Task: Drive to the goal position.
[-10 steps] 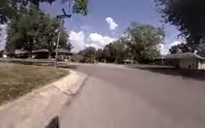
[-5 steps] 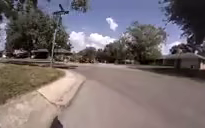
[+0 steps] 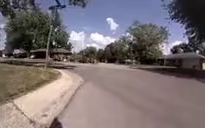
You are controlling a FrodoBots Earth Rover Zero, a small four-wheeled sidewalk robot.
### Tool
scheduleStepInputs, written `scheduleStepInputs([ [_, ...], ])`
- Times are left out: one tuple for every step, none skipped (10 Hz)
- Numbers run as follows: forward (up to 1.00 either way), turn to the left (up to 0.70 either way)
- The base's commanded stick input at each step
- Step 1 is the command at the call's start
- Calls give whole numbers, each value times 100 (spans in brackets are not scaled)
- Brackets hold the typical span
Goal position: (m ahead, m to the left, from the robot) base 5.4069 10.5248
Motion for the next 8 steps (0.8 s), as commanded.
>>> scheduleStepInputs([
  [100,0],
  [100,0],
  [100,0],
  [100,0],
  [100,0],
  [100,0],
  [100,0],
  [100,0],
])
